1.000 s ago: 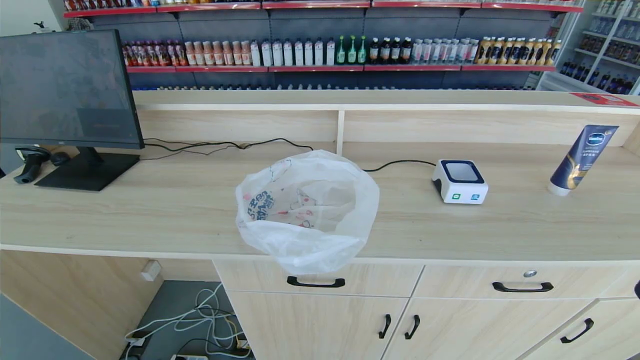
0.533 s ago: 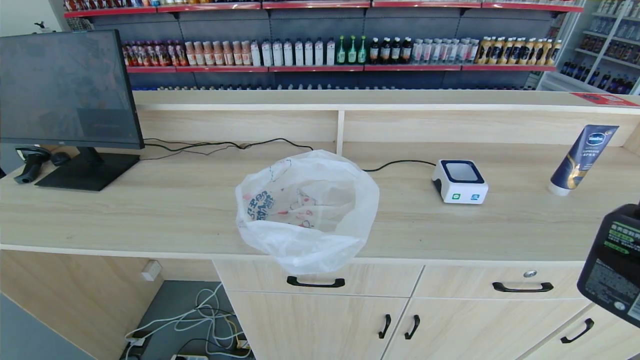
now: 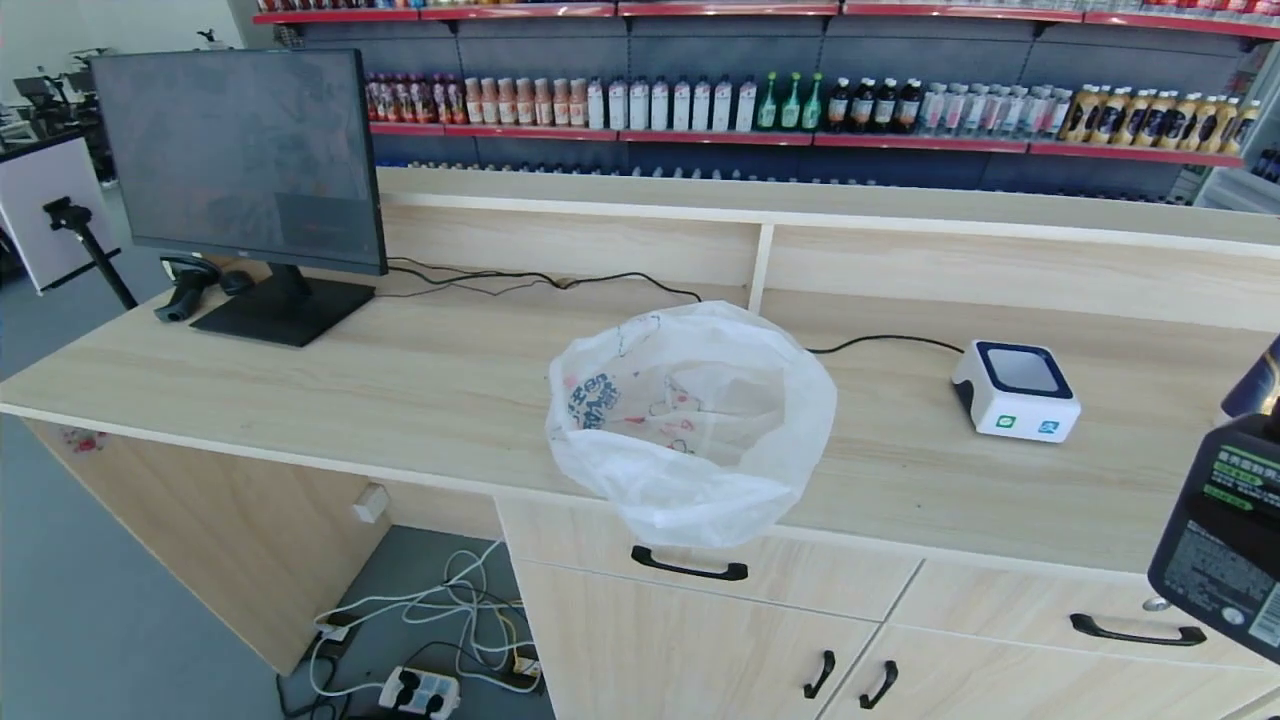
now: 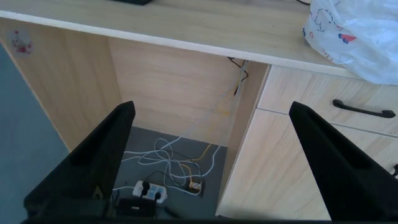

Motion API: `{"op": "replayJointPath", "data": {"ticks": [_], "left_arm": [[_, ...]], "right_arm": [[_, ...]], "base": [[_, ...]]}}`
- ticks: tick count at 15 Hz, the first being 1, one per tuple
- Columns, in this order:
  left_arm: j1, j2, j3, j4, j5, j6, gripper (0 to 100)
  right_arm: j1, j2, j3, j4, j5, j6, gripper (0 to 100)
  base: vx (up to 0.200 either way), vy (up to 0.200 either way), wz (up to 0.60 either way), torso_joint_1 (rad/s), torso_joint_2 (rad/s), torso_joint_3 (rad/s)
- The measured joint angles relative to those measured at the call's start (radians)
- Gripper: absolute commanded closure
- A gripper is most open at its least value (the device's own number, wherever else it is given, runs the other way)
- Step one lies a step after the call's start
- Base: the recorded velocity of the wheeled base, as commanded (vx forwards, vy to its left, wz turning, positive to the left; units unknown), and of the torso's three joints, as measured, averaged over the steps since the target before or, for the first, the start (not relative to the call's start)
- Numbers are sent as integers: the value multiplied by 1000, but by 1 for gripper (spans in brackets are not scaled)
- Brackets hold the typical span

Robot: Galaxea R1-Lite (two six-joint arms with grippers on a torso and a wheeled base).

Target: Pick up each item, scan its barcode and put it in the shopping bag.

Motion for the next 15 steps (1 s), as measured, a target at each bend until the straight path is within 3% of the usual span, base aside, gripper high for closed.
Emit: {"op": "replayJointPath", "data": {"ticks": [3, 7, 9, 15], "left_arm": [[0, 0, 0, 0, 0, -1, 0], [0, 0, 0, 0, 0, 0, 0], [0, 0, 0, 0, 0, 0, 0], [-1, 0, 0, 3, 0, 2, 0]], "right_arm": [[0, 18, -19, 1, 17, 2, 100], [26, 144, -124, -51, 126, 5, 100], [64, 266, -164, -190, 146, 34, 100], [102, 785, -264, -834, 229, 107, 100]], "base": [[0, 0, 0, 0, 0, 0], [0, 0, 0, 0, 0, 0], [0, 0, 0, 0, 0, 0], [0, 0, 0, 0, 0, 0]]}}
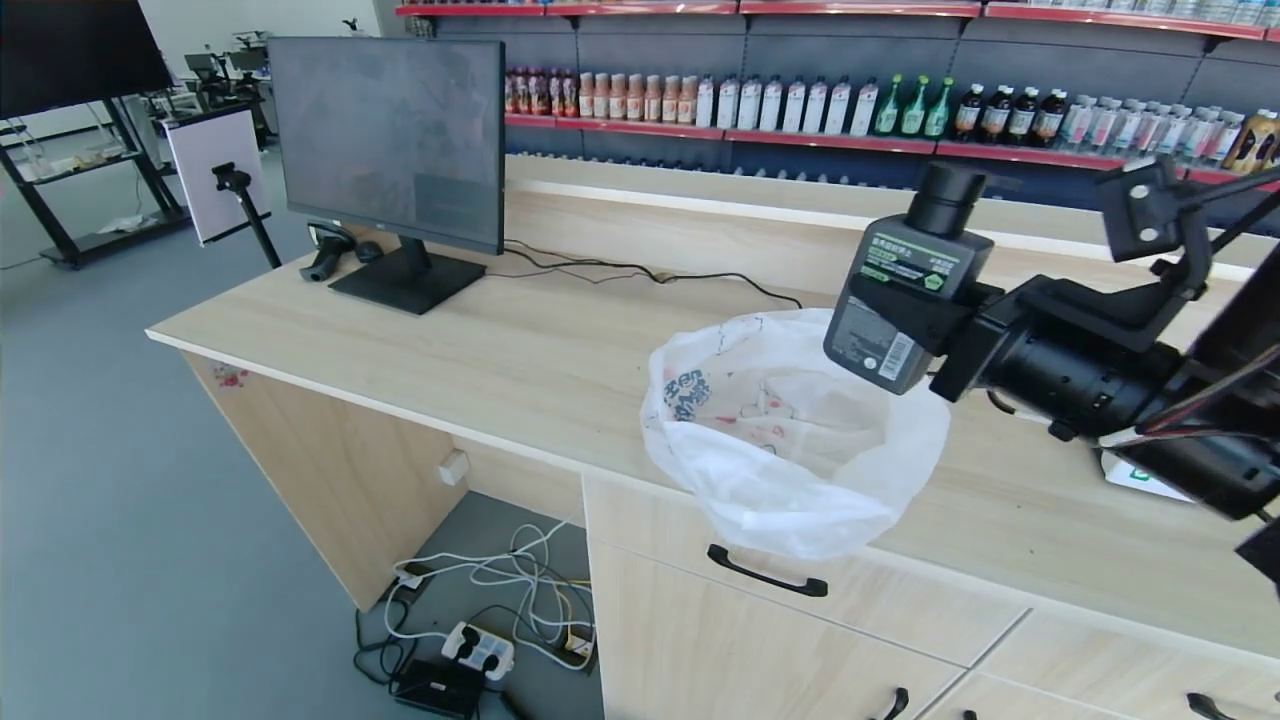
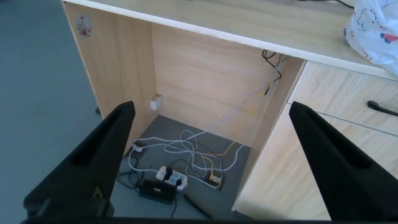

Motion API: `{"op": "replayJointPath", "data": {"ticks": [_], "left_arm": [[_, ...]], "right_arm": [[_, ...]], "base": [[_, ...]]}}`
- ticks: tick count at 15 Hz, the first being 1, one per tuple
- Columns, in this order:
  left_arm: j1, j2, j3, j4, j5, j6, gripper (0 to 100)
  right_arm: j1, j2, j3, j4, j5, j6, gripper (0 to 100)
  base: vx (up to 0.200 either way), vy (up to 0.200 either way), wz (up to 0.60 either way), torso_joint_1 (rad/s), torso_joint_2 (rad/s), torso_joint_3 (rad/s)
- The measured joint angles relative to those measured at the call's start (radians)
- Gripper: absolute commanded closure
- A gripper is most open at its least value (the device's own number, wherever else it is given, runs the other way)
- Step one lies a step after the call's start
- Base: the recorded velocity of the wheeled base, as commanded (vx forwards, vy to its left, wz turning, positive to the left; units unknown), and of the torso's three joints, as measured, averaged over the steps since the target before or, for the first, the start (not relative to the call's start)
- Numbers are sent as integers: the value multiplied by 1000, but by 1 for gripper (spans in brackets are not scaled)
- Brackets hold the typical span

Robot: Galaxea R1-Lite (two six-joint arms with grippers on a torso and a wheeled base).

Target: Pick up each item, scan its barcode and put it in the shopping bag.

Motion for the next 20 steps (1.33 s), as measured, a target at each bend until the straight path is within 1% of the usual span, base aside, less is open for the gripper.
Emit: {"op": "replayJointPath", "data": {"ticks": [2, 4, 8, 11, 12, 15, 17, 20], "left_arm": [[1, 0, 0, -2, 0, -1, 0], [1, 0, 0, -4, 0, 1, 0], [0, 0, 0, -4, 0, 1, 0], [0, 0, 0, -3, 0, 24, 0], [0, 0, 0, -2, 0, 25, 0], [0, 0, 0, 1, 0, 23, 0], [1, 0, 0, 1, 0, 12, 0], [1, 0, 0, 1, 0, 10, 0]], "right_arm": [[-1, 167, -69, -139, 56, 13, 100], [-2, 294, -127, -230, 104, 18, 100], [-34, 501, -224, -364, 157, 20, 100], [-46, 593, -283, -375, 164, 21, 100], [-48, 615, -306, -375, 165, 21, 100], [-42, 677, -367, -375, 170, 29, 100], [-40, 702, -374, -375, 171, 30, 100], [-42, 734, -375, -375, 168, 9, 100]], "base": [[0, 0, 0, 0, 0, 0], [0, 0, 0, 0, 0, 0], [0, 0, 0, 0, 0, 0], [0, 0, 0, 0, 0, 0], [0, 0, 0, 0, 0, 0], [0, 0, 0, 0, 0, 0], [0, 0, 0, 0, 0, 0], [0, 0, 0, 0, 0, 0]]}}
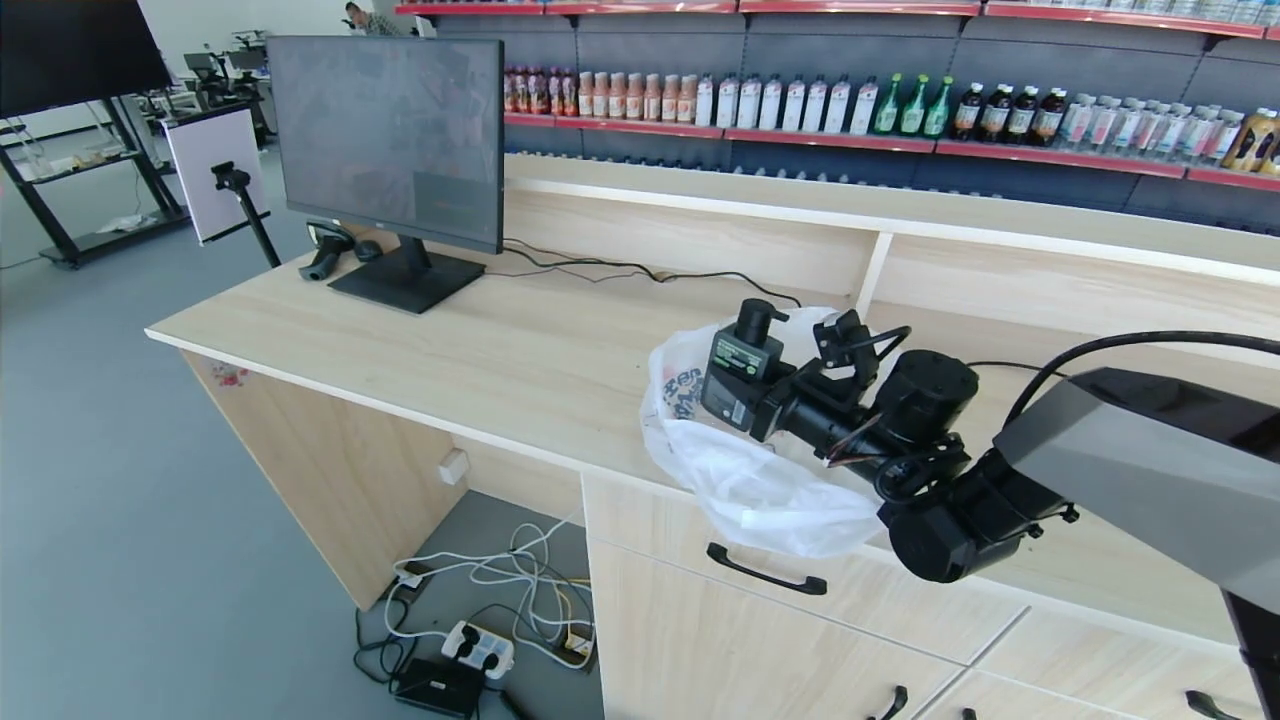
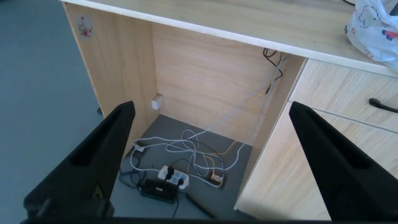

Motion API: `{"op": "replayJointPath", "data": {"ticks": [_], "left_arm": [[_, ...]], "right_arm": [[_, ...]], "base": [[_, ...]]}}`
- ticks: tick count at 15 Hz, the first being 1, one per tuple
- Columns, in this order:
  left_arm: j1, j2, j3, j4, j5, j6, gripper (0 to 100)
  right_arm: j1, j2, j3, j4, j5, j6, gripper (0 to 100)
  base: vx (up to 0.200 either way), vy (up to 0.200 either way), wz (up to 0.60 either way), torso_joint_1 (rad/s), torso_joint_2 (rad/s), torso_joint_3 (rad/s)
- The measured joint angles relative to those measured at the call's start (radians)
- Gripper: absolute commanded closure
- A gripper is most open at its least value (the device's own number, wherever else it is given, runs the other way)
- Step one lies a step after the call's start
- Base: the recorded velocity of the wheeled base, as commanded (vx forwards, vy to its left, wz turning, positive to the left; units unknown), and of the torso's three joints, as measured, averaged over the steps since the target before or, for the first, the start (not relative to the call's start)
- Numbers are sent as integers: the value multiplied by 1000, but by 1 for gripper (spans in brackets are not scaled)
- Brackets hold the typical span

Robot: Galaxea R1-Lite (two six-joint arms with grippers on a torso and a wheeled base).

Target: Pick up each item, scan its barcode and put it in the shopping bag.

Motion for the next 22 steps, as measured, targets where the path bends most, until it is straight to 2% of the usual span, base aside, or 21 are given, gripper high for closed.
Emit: {"op": "replayJointPath", "data": {"ticks": [10, 13, 14, 22], "left_arm": [[0, 0, 0, 0, 0, 0, 0], [-1, 0, 0, 0, 0, -1, 0], [-1, 0, 0, 0, 0, -1, 0], [-1, 0, 0, 0, 0, 0, 0]], "right_arm": [[2, 95, -10, -25, -6, -64, 100], [1, 115, -3, -70, -8, -77, 100], [1, 120, -3, -74, -9, -78, 0], [1, 83, -3, -66, -21, -23, 0]], "base": [[0, 0, 0, 0, 0, 0], [0, 0, 0, 0, 0, 0], [0, 0, 0, 0, 0, 0], [0, 0, 0, 0, 0, 0]]}}
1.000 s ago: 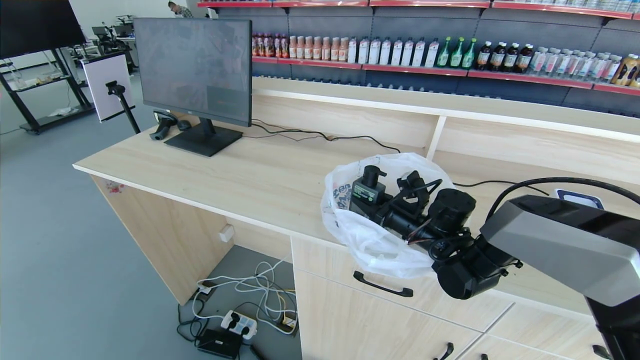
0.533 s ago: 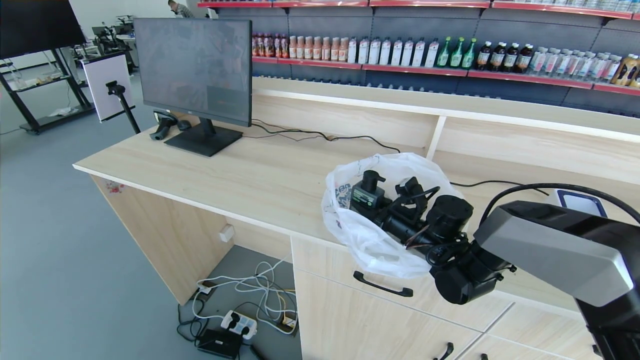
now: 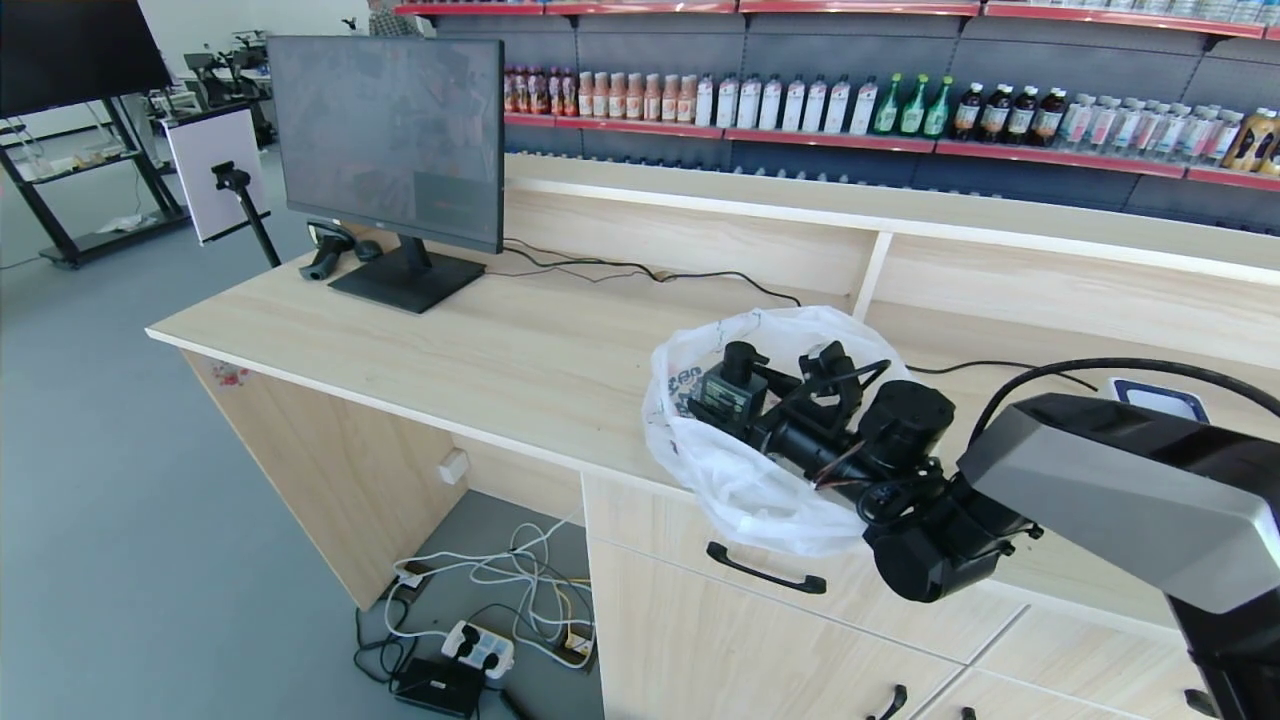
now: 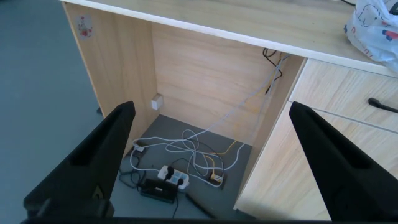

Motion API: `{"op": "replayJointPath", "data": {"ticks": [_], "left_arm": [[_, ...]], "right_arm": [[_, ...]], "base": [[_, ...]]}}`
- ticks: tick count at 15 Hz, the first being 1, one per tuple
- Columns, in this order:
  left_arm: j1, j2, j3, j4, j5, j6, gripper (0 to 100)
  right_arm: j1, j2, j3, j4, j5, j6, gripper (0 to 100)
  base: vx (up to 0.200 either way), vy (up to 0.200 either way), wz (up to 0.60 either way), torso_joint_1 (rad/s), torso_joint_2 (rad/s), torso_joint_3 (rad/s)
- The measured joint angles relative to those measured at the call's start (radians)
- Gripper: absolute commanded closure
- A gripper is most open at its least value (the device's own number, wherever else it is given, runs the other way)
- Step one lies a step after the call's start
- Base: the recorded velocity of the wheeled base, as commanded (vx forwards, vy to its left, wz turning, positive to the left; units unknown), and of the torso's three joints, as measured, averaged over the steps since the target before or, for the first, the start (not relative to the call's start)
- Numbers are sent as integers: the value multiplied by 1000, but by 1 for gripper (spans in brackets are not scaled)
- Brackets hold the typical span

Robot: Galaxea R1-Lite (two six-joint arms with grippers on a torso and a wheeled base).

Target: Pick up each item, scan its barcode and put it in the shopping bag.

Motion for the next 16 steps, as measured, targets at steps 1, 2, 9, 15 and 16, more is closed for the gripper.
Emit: {"op": "replayJointPath", "data": {"ticks": [1, 2, 9, 15, 16], "left_arm": [[1, 0, 0, 0, 0, 0, 0], [1, 0, 0, 0, 0, 0, 0], [0, 0, 0, 0, 0, -2, 0], [0, 0, 0, 2, 0, 2, 0], [1, 0, 0, 2, 0, 1, 0]], "right_arm": [[-1, -20, -3, 5, -1, 10, 0], [-3, -45, -4, 10, -1, 16, 0], [-28, -339, 71, 170, -20, 24, 0], [6, -766, 547, 221, -171, -4, 0], [16, -844, 631, 228, -184, -23, 0]], "base": [[0, 0, 0, 0, 0, 0], [0, 0, 0, 0, 0, 0], [0, 0, 0, 0, 0, 0], [0, 0, 0, 0, 0, 0], [0, 0, 0, 0, 0, 0]]}}
